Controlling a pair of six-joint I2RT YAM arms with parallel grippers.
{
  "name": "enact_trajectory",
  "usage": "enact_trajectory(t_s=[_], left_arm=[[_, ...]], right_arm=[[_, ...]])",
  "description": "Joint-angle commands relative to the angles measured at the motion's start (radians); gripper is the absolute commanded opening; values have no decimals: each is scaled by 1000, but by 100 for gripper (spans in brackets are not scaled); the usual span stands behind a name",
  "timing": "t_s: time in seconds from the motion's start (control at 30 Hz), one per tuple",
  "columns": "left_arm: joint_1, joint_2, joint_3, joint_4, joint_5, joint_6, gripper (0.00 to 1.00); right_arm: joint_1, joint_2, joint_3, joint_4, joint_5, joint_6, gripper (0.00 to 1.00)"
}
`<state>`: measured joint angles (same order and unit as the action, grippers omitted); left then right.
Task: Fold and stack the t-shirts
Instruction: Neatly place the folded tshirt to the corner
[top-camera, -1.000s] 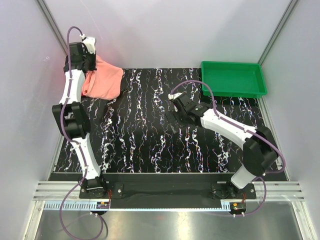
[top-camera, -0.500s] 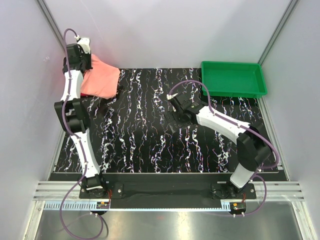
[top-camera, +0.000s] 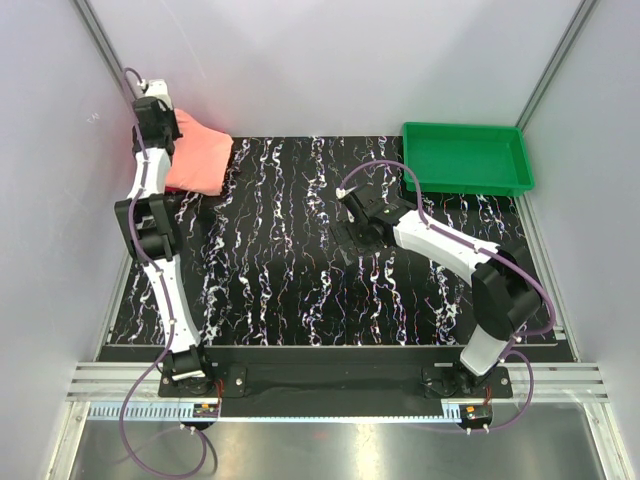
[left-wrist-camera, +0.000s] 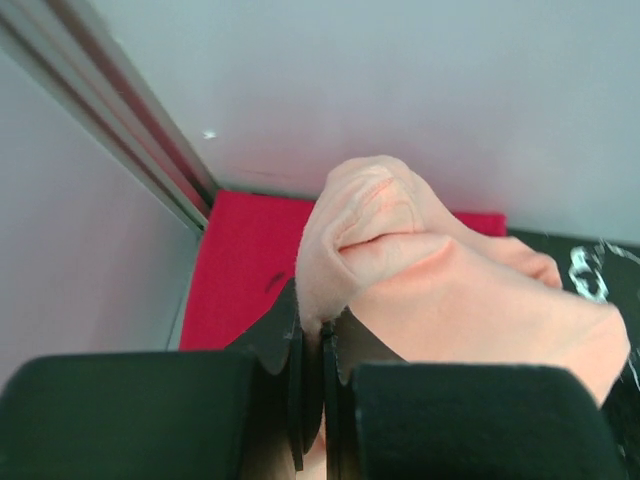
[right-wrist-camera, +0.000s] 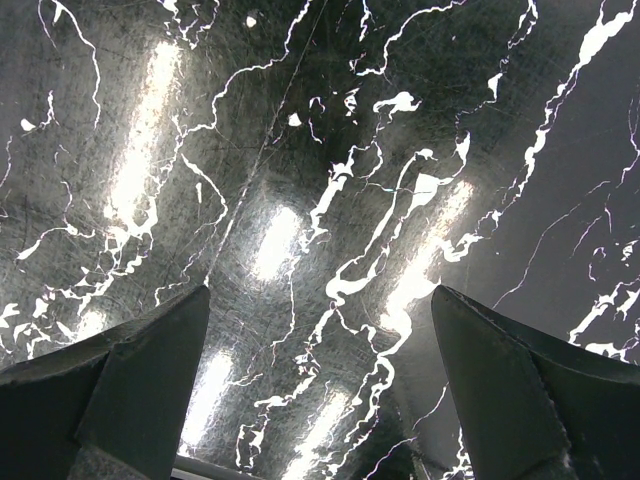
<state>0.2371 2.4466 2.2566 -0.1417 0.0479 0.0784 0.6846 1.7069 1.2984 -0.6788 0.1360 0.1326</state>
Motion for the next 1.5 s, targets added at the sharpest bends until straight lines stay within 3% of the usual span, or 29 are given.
enact_trajectory(t_s=[0.0,0.6,1.0,1.07,1.1,1.17,1.3,1.33,1.47], left_arm=[[14,18,61,217,-109,-75,0],[22,141,122,304,-270,-264,0],[25,153,95,327,-345,-233,0],[24,150,90,312,-368,-236,8],[24,147,83,307,-391,-226,20],[24,135,77,289,-399,-209,27],[21,52,-11,294,-372,-189,67],[8,36,-17,283,-379,-186,87],[-33,-70,-70,237,-400,-105,85]], right_arm=[[-11,3,16,-4,-16,10,100],[-22,2,-1,-7,-21,7,100],[-30,8,1,-10,-24,10,100],[-30,13,6,-11,-27,10,100],[-31,13,7,-10,-29,12,100],[-31,13,10,-11,-30,12,100],[-31,2,9,-10,-35,22,100],[-31,0,6,-10,-38,27,99],[-31,-29,-30,5,-44,53,100]])
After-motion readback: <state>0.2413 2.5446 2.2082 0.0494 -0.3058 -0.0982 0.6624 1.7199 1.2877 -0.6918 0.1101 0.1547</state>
